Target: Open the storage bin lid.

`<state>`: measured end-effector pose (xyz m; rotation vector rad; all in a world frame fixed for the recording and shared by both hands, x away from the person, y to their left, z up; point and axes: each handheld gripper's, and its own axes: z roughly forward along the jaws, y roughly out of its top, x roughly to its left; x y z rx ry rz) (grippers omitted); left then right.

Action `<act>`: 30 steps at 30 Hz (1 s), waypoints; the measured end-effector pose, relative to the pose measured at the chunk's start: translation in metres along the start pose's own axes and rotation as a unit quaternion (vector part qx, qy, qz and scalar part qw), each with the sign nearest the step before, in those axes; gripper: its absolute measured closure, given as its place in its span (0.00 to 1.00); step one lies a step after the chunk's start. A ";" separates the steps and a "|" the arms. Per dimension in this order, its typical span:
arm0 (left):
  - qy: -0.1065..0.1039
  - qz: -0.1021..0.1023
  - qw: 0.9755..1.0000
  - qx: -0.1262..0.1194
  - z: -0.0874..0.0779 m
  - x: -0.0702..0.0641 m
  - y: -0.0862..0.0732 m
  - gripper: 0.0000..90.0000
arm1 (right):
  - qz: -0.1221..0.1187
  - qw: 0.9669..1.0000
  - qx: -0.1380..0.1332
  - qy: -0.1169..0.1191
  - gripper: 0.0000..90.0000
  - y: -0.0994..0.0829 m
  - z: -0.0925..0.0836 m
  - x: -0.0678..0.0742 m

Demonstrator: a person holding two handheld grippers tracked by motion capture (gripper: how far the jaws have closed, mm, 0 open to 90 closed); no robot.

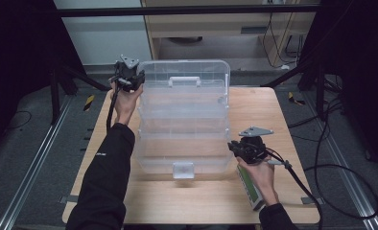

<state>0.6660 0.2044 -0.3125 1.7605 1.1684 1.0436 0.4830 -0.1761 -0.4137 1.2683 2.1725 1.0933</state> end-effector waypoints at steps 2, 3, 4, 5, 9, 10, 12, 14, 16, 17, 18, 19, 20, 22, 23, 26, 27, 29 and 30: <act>0.001 0.005 1.000 -0.002 -0.004 0.000 0.001 0.74 | -0.001 1.000 0.000 0.000 0.88 0.000 0.000 0.000; 0.002 0.008 1.000 0.000 -0.005 0.001 0.002 0.74 | -0.003 1.000 0.000 0.000 0.88 0.000 0.000 0.000; 0.001 0.008 1.000 -0.001 -0.007 0.002 0.002 0.73 | -0.004 1.000 0.000 0.000 0.88 0.000 0.000 0.000; 0.000 0.005 1.000 -0.002 -0.009 0.003 0.001 0.73 | -0.006 1.000 -0.001 -0.001 0.88 -0.001 0.000 0.000; -0.008 -0.019 1.000 0.005 -0.021 0.011 -0.004 0.73 | -0.006 1.000 -0.005 0.004 0.88 -0.002 -0.001 -0.001; -0.009 -0.022 1.000 0.009 -0.025 0.012 -0.007 0.72 | -0.005 1.000 -0.004 0.005 0.88 -0.002 -0.001 -0.001; -0.015 -0.029 0.999 0.011 -0.034 0.015 -0.012 0.72 | -0.005 1.000 -0.005 0.005 0.88 -0.002 -0.001 -0.001; -0.021 -0.032 0.999 0.013 -0.045 0.017 -0.019 0.71 | -0.005 1.000 -0.004 0.004 0.88 -0.002 -0.001 0.000; -0.026 -0.039 0.999 0.015 -0.057 0.019 -0.026 0.70 | -0.006 1.000 -0.004 0.004 0.88 -0.002 -0.001 0.000; -0.028 -0.038 0.999 0.017 -0.063 0.020 -0.030 0.70 | -0.006 1.000 -0.005 0.003 0.88 -0.002 -0.001 0.000; -0.031 -0.039 0.999 0.018 -0.070 0.021 -0.034 0.69 | -0.006 1.000 -0.004 0.003 0.88 -0.002 -0.001 0.000; -0.034 -0.036 0.999 0.020 -0.076 0.021 -0.036 0.68 | -0.006 1.000 -0.004 0.003 0.88 -0.002 -0.001 0.000; -0.036 -0.033 0.999 0.019 -0.082 0.021 -0.039 0.68 | -0.006 1.000 -0.004 0.003 0.88 -0.001 -0.001 0.000; -0.041 -0.031 0.998 0.020 -0.091 0.022 -0.043 0.67 | -0.007 1.000 -0.003 0.002 0.88 -0.001 -0.001 0.000; -0.045 -0.031 0.998 0.016 -0.098 0.022 -0.046 0.67 | -0.008 1.000 -0.003 0.003 0.88 -0.001 -0.001 0.000; -0.051 -0.026 0.998 0.016 -0.111 0.022 -0.054 0.67 | -0.008 1.000 -0.002 0.004 0.88 -0.001 -0.001 0.000; -0.054 -0.025 0.998 0.018 -0.115 0.021 -0.057 0.67 | -0.007 1.000 -0.002 0.004 0.88 -0.001 -0.001 0.000; -0.058 -0.024 0.998 0.024 -0.123 0.021 -0.063 0.67 | -0.007 1.000 -0.001 0.004 0.88 -0.001 -0.001 0.000; -0.058 -0.024 0.998 0.026 -0.125 0.021 -0.066 0.66 | -0.007 1.000 0.000 0.005 0.88 -0.001 -0.001 -0.001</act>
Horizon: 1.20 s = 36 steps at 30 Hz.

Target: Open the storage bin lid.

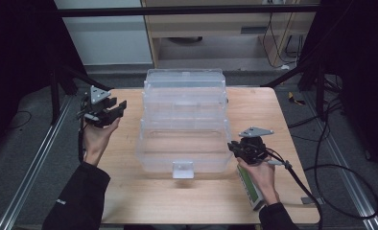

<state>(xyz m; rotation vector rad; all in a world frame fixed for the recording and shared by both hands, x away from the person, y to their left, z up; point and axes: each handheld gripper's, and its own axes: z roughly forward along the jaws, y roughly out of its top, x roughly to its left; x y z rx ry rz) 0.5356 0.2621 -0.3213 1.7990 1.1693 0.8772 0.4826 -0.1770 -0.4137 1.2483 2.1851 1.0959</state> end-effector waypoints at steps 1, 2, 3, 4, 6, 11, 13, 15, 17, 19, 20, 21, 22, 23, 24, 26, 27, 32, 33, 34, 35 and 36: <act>-0.004 -0.003 1.000 0.002 -0.002 -0.001 -0.004 0.66 | 0.001 1.000 0.001 0.000 0.88 0.000 0.000 0.000; -0.010 -0.004 1.000 0.008 -0.005 -0.001 -0.009 0.65 | 0.001 1.000 0.001 0.001 0.88 0.000 0.000 0.000; -0.012 -0.004 1.000 0.010 -0.007 -0.003 -0.014 0.65 | 0.001 1.000 0.001 0.002 0.88 0.000 0.000 0.000; -0.013 -0.006 1.000 0.015 -0.008 -0.004 -0.019 0.65 | 0.002 1.000 0.002 0.003 0.88 0.000 0.000 -0.001; -0.030 -0.013 0.999 0.025 -0.010 -0.007 -0.029 0.64 | 0.003 1.000 0.005 0.005 0.88 0.001 0.000 -0.002; -0.046 -0.009 0.998 0.047 -0.011 -0.016 -0.057 0.64 | 0.006 1.000 0.006 0.006 0.88 0.001 0.000 -0.002; -0.050 -0.009 0.997 0.053 -0.010 -0.019 -0.063 0.63 | 0.005 1.000 0.005 0.006 0.88 0.001 0.000 -0.002; -0.051 -0.001 0.997 0.064 -0.008 -0.024 -0.068 0.63 | 0.006 1.000 0.006 0.007 0.87 0.001 0.000 -0.002; -0.049 0.013 0.996 0.074 -0.006 -0.029 -0.070 0.63 | 0.006 1.000 0.006 0.007 0.87 0.001 0.000 -0.002; -0.053 0.018 0.995 0.080 -0.006 -0.033 -0.072 0.63 | 0.007 1.000 0.006 0.007 0.87 0.001 0.000 -0.002; -0.049 0.023 0.995 0.081 -0.005 -0.036 -0.073 0.62 | 0.006 1.000 0.005 0.007 0.87 0.001 0.000 -0.002; -0.047 0.028 0.995 0.085 -0.004 -0.038 -0.074 0.62 | 0.007 1.000 0.005 0.006 0.87 0.001 0.000 -0.002; -0.050 0.028 0.994 0.089 -0.003 -0.040 -0.075 0.62 | 0.007 1.000 0.004 0.007 0.87 0.001 0.000 -0.002; -0.054 0.029 0.994 0.091 -0.002 -0.041 -0.076 0.62 | 0.006 1.000 0.002 0.007 0.87 0.001 0.000 -0.002; -0.053 0.032 0.994 0.094 -0.001 -0.043 -0.077 0.62 | 0.008 1.000 0.002 0.007 0.87 0.001 0.000 -0.002; -0.054 0.037 0.992 0.104 0.003 -0.046 -0.080 0.63 | 0.009 1.000 0.001 0.007 0.87 0.000 0.000 -0.002; -0.055 0.040 0.992 0.109 0.005 -0.048 -0.082 0.63 | 0.009 1.000 0.001 0.007 0.87 0.000 0.000 -0.002; -0.064 0.047 0.989 0.127 0.011 -0.052 -0.087 0.72 | 0.011 1.000 0.001 0.006 0.87 0.000 0.000 -0.002; -0.065 0.047 0.988 0.132 0.012 -0.052 -0.088 0.73 | 0.011 1.000 0.001 0.006 0.87 0.000 0.000 -0.002; -0.067 0.046 0.988 0.133 0.012 -0.052 -0.089 0.75 | 0.012 1.000 0.001 0.007 0.87 0.000 0.000 -0.002; -0.073 0.045 0.987 0.135 0.013 -0.052 -0.090 0.75 | 0.015 1.000 0.000 0.008 0.87 0.000 0.000 -0.002; -0.073 0.043 0.987 0.136 0.014 -0.053 -0.091 0.77 | 0.015 1.000 0.000 0.007 0.87 0.000 0.000 -0.002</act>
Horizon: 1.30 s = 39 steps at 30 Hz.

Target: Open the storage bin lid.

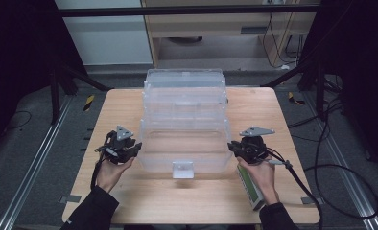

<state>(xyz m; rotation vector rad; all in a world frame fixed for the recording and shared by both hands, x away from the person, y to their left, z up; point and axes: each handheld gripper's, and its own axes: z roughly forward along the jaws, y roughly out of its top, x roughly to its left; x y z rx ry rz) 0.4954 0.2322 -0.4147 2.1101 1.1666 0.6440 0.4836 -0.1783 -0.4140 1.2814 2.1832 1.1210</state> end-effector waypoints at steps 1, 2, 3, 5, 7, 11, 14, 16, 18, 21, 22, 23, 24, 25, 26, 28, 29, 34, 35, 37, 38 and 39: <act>0.004 0.003 1.000 -0.001 0.000 -0.001 0.000 0.76 | 0.000 1.000 -0.001 0.000 0.87 0.000 0.000 0.000; 0.007 0.005 1.000 0.000 -0.001 -0.002 0.000 0.77 | 0.000 1.000 0.000 -0.001 0.87 0.000 0.000 0.000; 0.006 0.003 1.000 -0.003 -0.003 -0.002 0.000 0.78 | 0.000 1.000 0.000 -0.001 0.87 0.000 0.000 0.000; 0.002 0.001 1.000 -0.005 -0.005 -0.002 0.000 0.81 | -0.001 1.000 0.001 -0.002 0.87 0.000 0.000 0.000; 0.001 0.000 1.000 -0.007 -0.007 -0.002 -0.001 0.82 | -0.003 1.000 0.001 -0.003 0.87 0.000 0.000 0.000; 0.009 0.002 1.000 -0.011 -0.008 -0.005 -0.002 0.84 | -0.003 1.000 0.001 -0.004 0.87 0.000 0.000 0.001; 0.010 0.000 1.000 -0.012 -0.008 -0.006 -0.002 0.85 | -0.003 1.000 0.000 -0.004 0.88 0.000 0.000 0.001; 0.010 0.001 1.000 -0.011 -0.008 -0.006 -0.002 0.85 | -0.003 1.000 0.000 -0.004 0.87 0.000 0.000 0.001; 0.012 0.001 1.000 -0.012 -0.008 -0.006 -0.002 0.85 | -0.003 1.000 0.000 -0.004 0.88 0.000 0.000 0.001; 0.014 0.000 1.000 -0.011 -0.007 -0.006 -0.002 0.84 | -0.002 1.000 0.000 -0.005 0.88 0.000 0.000 0.001; 0.017 0.002 1.000 -0.010 -0.007 -0.007 -0.002 0.84 | -0.001 1.000 0.001 -0.005 0.87 0.000 0.000 0.001; 0.019 0.003 1.000 -0.008 -0.005 -0.007 -0.001 0.83 | -0.001 1.000 0.000 -0.004 0.87 0.000 0.000 0.001; 0.020 0.003 1.000 -0.005 -0.003 -0.007 -0.001 0.82 | -0.001 1.000 0.000 -0.005 0.87 0.000 0.000 0.001; 0.022 0.002 1.000 -0.003 -0.001 -0.006 -0.001 0.80 | -0.002 1.000 0.000 -0.005 0.87 0.000 0.000 0.001; 0.023 0.002 1.000 -0.002 0.000 -0.006 0.000 0.79 | -0.002 1.000 0.001 -0.004 0.87 0.000 0.000 0.001; 0.021 -0.001 1.000 0.001 0.001 -0.005 0.000 0.78 | -0.002 1.000 0.001 -0.005 0.87 0.000 0.000 0.001; 0.020 -0.004 1.000 0.001 0.001 -0.005 0.000 0.78 | -0.005 1.000 0.001 -0.005 0.87 0.001 0.000 0.001; 0.024 -0.006 1.000 -0.001 -0.003 -0.008 -0.001 0.80 | -0.005 1.000 0.002 -0.009 0.87 0.001 0.000 0.002; 0.027 -0.005 1.000 -0.004 -0.004 -0.010 -0.002 0.80 | -0.007 1.000 0.002 -0.009 0.88 0.000 0.000 0.002; 0.028 -0.003 1.000 -0.007 -0.006 -0.011 -0.004 0.81 | -0.006 1.000 0.001 -0.011 0.88 0.000 0.000 0.003; 0.029 -0.005 1.000 -0.008 -0.006 -0.012 -0.004 0.81 | -0.006 1.000 0.001 -0.011 0.88 0.000 0.000 0.003; 0.029 -0.004 1.000 -0.009 -0.007 -0.013 -0.005 0.81 | -0.008 1.000 0.000 -0.011 0.88 0.000 0.000 0.003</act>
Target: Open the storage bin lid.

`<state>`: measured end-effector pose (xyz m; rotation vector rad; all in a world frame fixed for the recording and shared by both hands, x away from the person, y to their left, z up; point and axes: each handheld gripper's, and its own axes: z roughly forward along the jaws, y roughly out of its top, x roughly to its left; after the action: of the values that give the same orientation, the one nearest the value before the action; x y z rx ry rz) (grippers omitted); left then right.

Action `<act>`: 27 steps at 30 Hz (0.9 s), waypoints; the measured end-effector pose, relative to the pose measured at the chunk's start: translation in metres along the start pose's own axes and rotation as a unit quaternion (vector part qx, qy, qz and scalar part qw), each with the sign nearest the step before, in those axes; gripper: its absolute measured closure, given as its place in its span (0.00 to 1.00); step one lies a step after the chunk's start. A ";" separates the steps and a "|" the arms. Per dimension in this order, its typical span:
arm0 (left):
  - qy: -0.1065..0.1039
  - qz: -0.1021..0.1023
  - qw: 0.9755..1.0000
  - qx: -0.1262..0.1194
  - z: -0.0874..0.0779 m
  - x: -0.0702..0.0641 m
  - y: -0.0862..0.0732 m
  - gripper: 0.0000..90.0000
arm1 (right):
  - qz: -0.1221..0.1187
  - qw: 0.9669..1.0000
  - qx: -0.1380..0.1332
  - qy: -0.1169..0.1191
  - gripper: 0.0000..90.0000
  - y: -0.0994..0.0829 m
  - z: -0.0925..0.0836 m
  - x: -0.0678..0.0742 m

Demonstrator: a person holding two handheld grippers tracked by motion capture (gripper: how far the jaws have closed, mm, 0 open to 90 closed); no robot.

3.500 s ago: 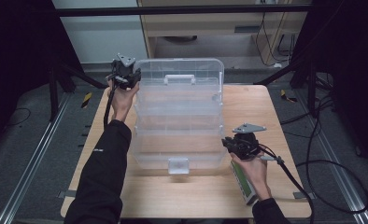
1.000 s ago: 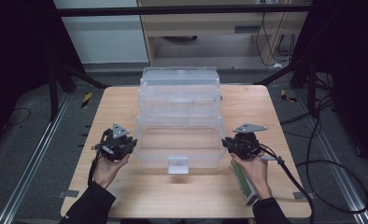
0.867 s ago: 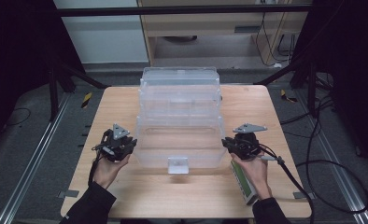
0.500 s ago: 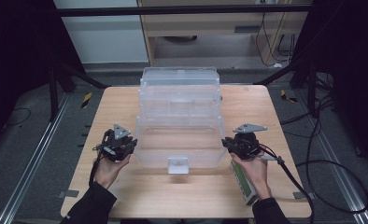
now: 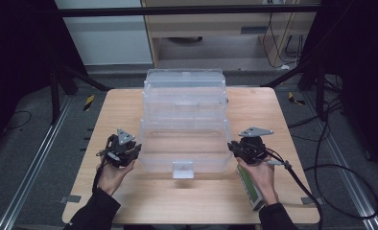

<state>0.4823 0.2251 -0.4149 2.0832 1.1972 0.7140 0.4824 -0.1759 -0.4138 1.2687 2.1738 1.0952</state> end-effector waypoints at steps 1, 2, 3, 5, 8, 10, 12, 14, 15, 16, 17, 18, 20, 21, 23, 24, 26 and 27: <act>0.000 -0.001 1.000 0.000 0.000 0.000 0.000 0.81 | -0.001 1.000 0.000 -0.001 0.88 0.000 0.000 0.000; 0.001 -0.002 1.000 0.002 -0.001 -0.001 -0.001 0.81 | -0.001 1.000 0.001 -0.001 0.88 0.000 0.000 0.000; 0.001 -0.001 1.000 0.003 -0.002 -0.002 -0.001 0.81 | -0.002 1.000 0.002 -0.001 0.88 0.000 -0.001 0.001; 0.000 -0.002 1.000 0.002 -0.004 -0.002 -0.002 0.81 | -0.002 1.000 0.003 -0.001 0.88 0.000 -0.001 0.002; 0.000 0.000 1.000 0.002 -0.006 -0.004 -0.004 0.81 | -0.004 1.000 0.006 -0.001 0.88 -0.001 -0.003 0.003; 0.001 0.000 1.000 0.002 -0.007 -0.005 -0.004 0.81 | -0.004 1.000 0.007 -0.001 0.88 -0.002 -0.004 0.004; 0.001 0.000 1.000 0.002 -0.008 -0.005 -0.005 0.81 | -0.006 1.000 0.007 -0.001 0.88 -0.002 -0.004 0.003; 0.001 -0.002 1.000 0.002 -0.008 -0.005 -0.005 0.81 | -0.002 1.000 0.005 0.004 0.88 -0.002 -0.004 0.003; 0.001 -0.001 1.000 0.002 -0.009 -0.006 -0.005 0.81 | -0.002 1.000 0.005 0.006 0.87 -0.002 -0.004 0.002; 0.001 -0.001 1.000 0.002 -0.009 -0.006 -0.005 0.81 | 0.000 1.000 0.005 0.006 0.87 -0.002 -0.004 0.002; 0.001 -0.001 1.000 0.002 -0.009 -0.006 -0.005 0.81 | 0.000 1.000 0.004 0.006 0.87 -0.002 -0.004 0.002; 0.000 0.001 1.000 0.002 -0.009 -0.005 -0.005 0.81 | 0.000 1.000 0.005 0.006 0.87 -0.002 -0.004 0.002; -0.002 0.005 1.000 0.002 -0.008 -0.004 -0.005 0.80 | 0.001 1.000 0.005 0.006 0.87 -0.002 -0.004 0.002; -0.001 0.005 1.000 0.002 -0.008 -0.004 -0.005 0.80 | 0.003 1.000 0.005 0.005 0.87 -0.002 -0.004 0.002; 0.000 0.010 1.000 0.003 -0.007 -0.004 -0.004 0.79 | 0.003 1.000 0.005 0.003 0.87 -0.002 -0.004 0.002; 0.000 0.010 1.000 0.003 -0.007 -0.004 -0.004 0.79 | 0.004 1.000 0.006 0.003 0.87 -0.002 -0.004 0.002; -0.003 0.009 1.000 0.004 -0.006 -0.003 -0.004 0.78 | 0.003 1.000 0.007 0.002 0.87 -0.002 -0.004 0.002; -0.007 0.006 1.000 0.004 -0.005 -0.002 -0.003 0.78 | 0.003 1.000 0.007 0.001 0.87 -0.002 -0.004 0.002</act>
<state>0.4756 0.2257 -0.4143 2.0991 1.1832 0.7010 0.4775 -0.1761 -0.4124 1.2819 2.1850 1.0856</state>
